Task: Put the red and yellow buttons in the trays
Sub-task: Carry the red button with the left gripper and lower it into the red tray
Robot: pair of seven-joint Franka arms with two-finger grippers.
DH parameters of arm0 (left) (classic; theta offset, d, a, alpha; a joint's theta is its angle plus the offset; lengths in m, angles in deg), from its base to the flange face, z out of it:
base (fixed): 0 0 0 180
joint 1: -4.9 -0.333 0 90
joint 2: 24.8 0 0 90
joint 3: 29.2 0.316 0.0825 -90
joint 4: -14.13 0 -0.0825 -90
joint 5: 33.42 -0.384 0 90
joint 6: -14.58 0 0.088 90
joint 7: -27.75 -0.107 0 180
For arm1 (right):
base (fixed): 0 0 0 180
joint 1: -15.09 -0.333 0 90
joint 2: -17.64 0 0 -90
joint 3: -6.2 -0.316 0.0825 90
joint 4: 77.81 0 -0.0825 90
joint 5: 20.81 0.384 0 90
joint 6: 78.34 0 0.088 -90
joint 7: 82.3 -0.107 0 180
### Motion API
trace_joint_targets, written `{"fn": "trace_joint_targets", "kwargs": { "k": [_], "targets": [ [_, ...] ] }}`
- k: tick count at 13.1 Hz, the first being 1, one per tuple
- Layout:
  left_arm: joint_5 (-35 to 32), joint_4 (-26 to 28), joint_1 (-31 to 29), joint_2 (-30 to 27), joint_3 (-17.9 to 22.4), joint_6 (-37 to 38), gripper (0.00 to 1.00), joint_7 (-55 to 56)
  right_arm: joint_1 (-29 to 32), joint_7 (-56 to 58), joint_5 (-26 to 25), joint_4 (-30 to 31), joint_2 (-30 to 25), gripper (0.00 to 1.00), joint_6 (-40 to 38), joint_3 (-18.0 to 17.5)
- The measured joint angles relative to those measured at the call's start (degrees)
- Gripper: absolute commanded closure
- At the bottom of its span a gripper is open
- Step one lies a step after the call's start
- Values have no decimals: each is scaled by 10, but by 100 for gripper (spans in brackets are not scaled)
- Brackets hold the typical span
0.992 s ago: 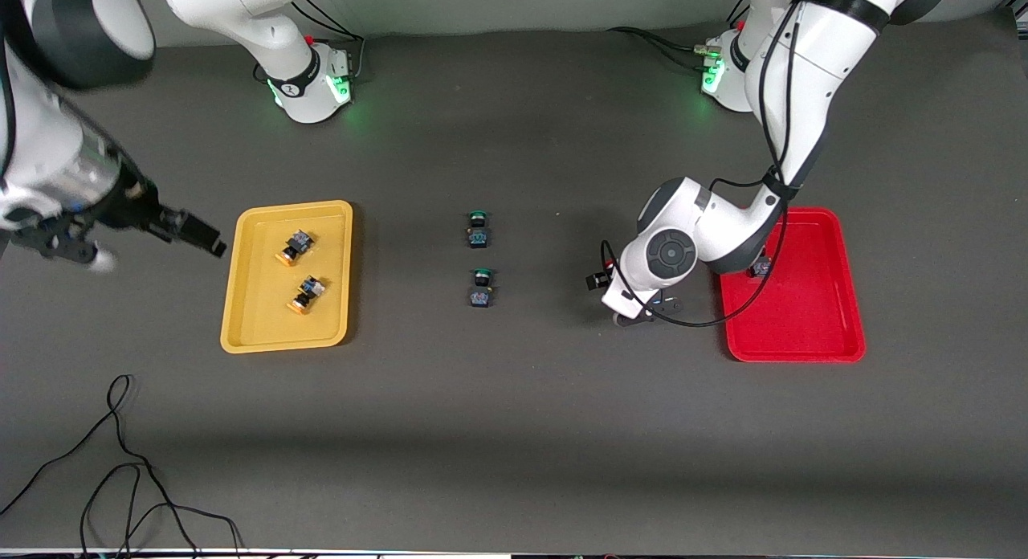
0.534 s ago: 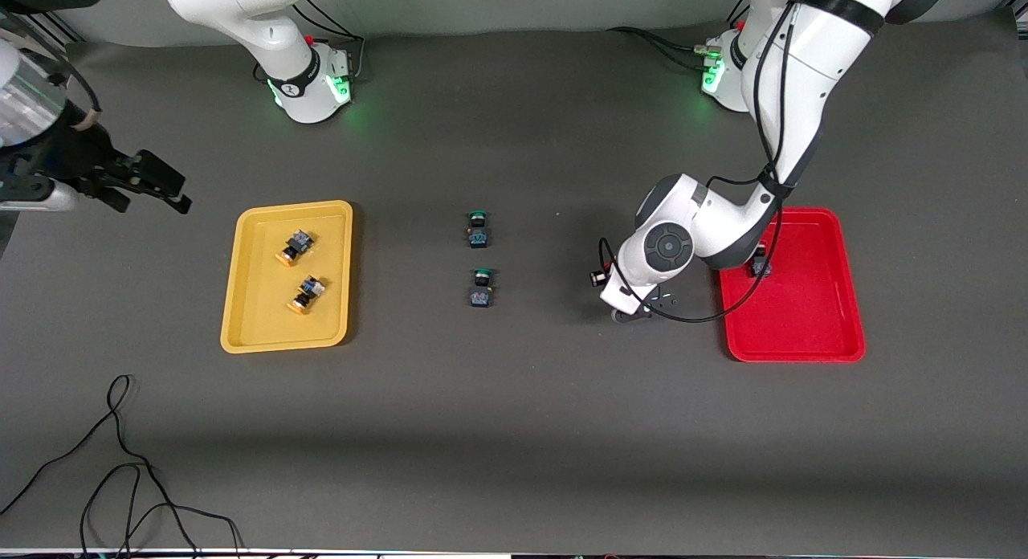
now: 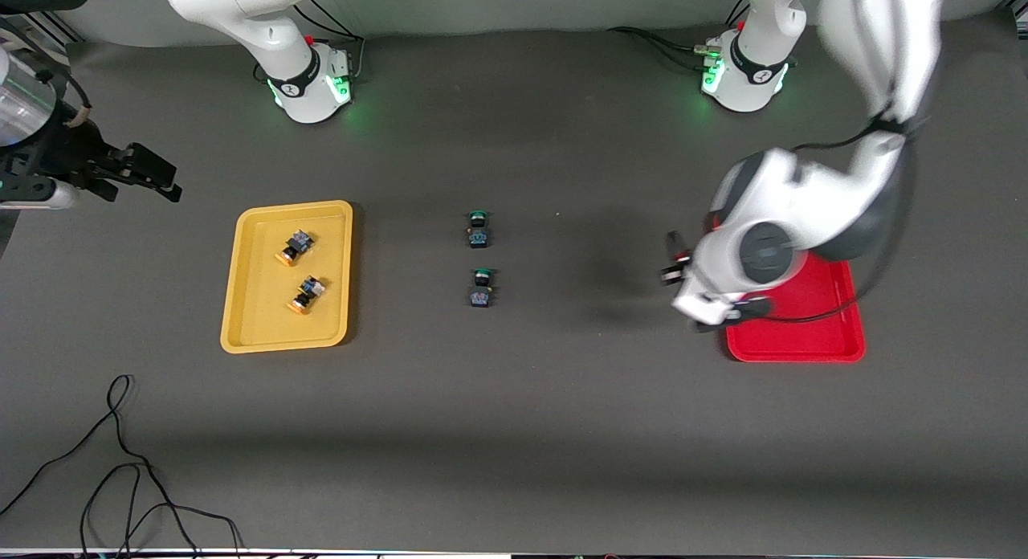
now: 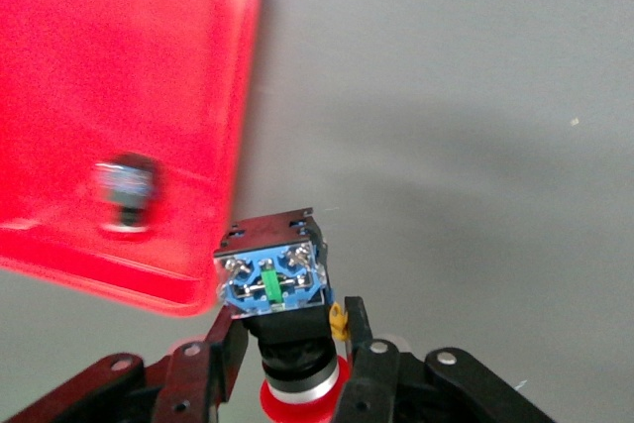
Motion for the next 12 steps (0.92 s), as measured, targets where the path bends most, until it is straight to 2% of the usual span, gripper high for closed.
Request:
{"fn": "trace_joint_targets", "kwargs": {
  "k": [2, 5, 9, 11, 12],
  "targets": [
    [-15, 2, -87, -38, 4, 26, 100, -143, 1, 7, 0, 0, 8, 0, 0, -5],
    [-49, 31, -205, -16, 7, -34, 100, -279, 1, 8, -1, -2, 16, 0, 0, -7],
    [-58, 125, -227, 52, 6, -198, 100, -293, 1, 10, -2, -16, 21, 0, 0, -7],
    [-59, 140, -227, 87, 6, -244, 89, -293, 2, 10, -2, -21, 22, 0, 0, -7],
    [-59, 139, -227, 101, 6, -254, 65, -293, 2, 10, -2, -21, 25, 0, 0, -7]
  ]
}}
